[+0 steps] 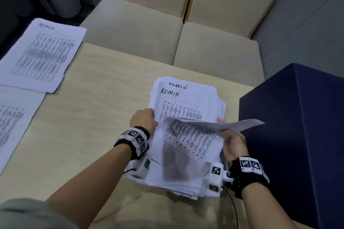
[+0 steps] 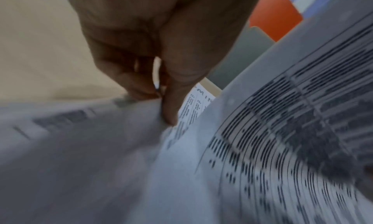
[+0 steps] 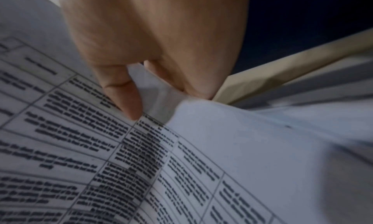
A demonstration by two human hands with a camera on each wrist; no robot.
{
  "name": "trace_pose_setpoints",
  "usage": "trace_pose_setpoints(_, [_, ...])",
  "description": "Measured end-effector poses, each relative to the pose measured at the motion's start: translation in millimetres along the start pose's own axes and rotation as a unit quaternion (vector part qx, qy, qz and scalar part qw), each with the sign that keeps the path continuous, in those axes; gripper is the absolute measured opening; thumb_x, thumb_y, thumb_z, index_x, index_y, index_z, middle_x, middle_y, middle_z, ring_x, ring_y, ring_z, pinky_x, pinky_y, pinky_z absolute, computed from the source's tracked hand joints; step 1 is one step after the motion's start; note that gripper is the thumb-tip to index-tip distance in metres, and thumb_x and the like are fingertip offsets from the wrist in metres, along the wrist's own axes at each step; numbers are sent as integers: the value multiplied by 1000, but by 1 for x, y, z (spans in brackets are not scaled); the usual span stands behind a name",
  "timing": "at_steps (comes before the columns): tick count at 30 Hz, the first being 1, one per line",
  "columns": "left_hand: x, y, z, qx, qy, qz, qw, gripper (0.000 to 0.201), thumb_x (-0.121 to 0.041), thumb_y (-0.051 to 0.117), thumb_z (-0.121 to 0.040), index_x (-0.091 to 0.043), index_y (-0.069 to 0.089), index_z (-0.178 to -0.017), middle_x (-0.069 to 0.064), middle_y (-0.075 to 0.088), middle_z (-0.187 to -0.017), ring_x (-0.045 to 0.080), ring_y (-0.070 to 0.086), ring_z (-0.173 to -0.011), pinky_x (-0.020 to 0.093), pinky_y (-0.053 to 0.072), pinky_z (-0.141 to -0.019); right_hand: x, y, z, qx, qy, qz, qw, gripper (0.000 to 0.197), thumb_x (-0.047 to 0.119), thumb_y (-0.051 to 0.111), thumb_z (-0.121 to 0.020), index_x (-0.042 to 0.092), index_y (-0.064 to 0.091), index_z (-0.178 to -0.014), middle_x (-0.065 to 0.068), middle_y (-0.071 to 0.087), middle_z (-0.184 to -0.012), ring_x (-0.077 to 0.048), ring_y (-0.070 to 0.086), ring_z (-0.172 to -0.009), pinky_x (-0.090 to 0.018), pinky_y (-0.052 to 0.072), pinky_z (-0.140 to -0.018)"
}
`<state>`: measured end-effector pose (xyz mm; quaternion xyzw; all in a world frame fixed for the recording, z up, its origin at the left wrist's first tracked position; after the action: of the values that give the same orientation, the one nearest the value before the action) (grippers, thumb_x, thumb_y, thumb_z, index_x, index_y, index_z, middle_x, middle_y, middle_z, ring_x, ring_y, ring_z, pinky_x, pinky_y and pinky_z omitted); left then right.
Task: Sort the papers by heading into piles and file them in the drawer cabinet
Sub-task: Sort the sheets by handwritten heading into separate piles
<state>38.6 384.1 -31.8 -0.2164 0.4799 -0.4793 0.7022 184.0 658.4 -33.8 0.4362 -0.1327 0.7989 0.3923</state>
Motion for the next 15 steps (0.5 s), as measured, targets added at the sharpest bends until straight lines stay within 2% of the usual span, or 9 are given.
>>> trace_pose_setpoints(2, [-3,-2,5,-25,95,67,993,20,-11,63,-85,-18,49,-71,-2,56,-69,22,53,-67,28,35,-57,1,2,-2,4,-6,-25,1000,54,-3,60,-66,-3,64,-120,-18,65,-128,-29,59,-125,-43,40,-112])
trace_pose_setpoints(4, [-5,-4,11,-37,141,181,973,26,4,58,-82,-19,56,-71,-8,58,-66,11,53,-60,25,38,-55,2,4,-3,-4,-21,-24,999,37,-4,66,-79,-2,66,-116,-14,68,-122,-25,64,-117,-39,46,-107])
trace_pose_setpoints(6, [-9,-5,17,-20,153,244,958,39,17,50,-76,-20,54,-64,-10,58,-62,9,52,-59,23,40,-57,1,6,1,-9,-33,-6,999,29,-11,59,-86,-1,66,-113,-7,74,-109,-21,68,-105,-31,54,-94])
trace_pose_setpoints(8, [-19,-4,22,30,159,286,944,42,25,40,-69,-15,53,-61,-5,61,-64,11,57,-65,18,44,-61,-1,4,7,-25,-40,7,999,32,-19,57,-81,-6,66,-108,-7,75,-96,-22,70,-91,-26,59,-75])
trace_pose_setpoints(9, [-23,-2,24,52,157,311,936,42,27,36,-66,-12,53,-63,0,65,-70,10,61,-70,16,46,-63,-2,2,7,-45,-37,18,998,32,-20,58,-78,-8,66,-107,-10,74,-93,-22,71,-86,-25,58,-68])
trace_pose_setpoints(10, [-23,0,21,53,145,321,934,43,27,35,-65,-12,54,-65,5,68,-79,12,65,-77,21,49,-64,-2,0,9,-64,-34,25,997,30,-19,60,-76,-9,67,-104,-10,74,-89,-22,71,-79,-24,57,-62])
trace_pose_setpoints(12, [-14,3,13,-1,72,290,954,38,19,40,-71,-15,57,-74,8,70,-92,22,66,-88,29,50,-65,-1,-3,8,-108,-39,25,993,22,-17,61,-76,-4,67,-92,-7,73,-77,-21,70,-68,-24,55,-56])
trace_pose_setpoints(14, [0,2,9,-65,-9,192,979,14,0,56,-81,-11,59,-90,9,66,-99,27,62,-92,29,45,-71,0,-3,8,-127,-48,0,991,21,-19,56,-76,1,62,-79,-7,68,-70,-24,64,-67,-24,52,-54])
trace_pose_setpoints(15, [3,5,9,-65,-33,141,987,17,-14,63,-85,-7,57,-99,11,63,-104,29,60,-96,30,43,-73,0,-2,10,-126,-52,-18,990,21,-19,53,-75,1,59,-76,-5,65,-66,-23,61,-65,-22,50,-51])
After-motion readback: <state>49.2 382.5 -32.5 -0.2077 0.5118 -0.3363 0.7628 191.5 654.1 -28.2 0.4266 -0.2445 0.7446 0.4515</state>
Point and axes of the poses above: each hand's wrist, its own z-axis away from the middle knuckle, its own y-axis out of the palm, x = y × z, the point moved 5 cm from there along -z, towards the middle knuckle
